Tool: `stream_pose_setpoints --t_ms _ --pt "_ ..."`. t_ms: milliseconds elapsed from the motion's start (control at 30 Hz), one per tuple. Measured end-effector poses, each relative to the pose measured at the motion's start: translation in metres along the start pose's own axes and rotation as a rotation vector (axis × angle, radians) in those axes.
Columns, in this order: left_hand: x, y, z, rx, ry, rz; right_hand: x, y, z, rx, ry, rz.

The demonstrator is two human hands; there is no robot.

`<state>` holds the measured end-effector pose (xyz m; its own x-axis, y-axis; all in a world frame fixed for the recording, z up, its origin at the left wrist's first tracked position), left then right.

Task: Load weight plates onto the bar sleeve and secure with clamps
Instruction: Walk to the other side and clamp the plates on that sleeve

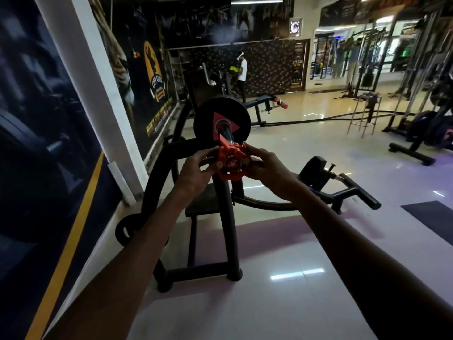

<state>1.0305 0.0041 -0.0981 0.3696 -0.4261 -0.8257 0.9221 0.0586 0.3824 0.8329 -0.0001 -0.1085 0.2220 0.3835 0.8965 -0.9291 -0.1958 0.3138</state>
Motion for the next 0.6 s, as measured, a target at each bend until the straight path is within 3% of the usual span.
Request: stream_pose_setpoints --t_ms 167,600 --pt "0.013 0.000 0.025 -0.037 -0.005 0.055 -0.005 0.010 0.029 -0.103 0.002 -0.035" --pt "0.049 0.001 0.109 -0.129 -0.019 0.104 -0.053 0.021 0.113 -0.227 -0.053 0.213"
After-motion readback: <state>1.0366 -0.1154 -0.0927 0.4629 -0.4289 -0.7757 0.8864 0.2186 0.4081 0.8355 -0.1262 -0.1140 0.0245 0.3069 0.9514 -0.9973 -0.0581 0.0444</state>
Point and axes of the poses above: each hand's wrist, its own z-axis towards the middle knuckle, its own y-axis out of the back of the hand, x = y × z, the point moved 6 cm from there along z, towards the middle knuckle, and after that the axes turned 2 degrees about -z, right-handed, at the moved point
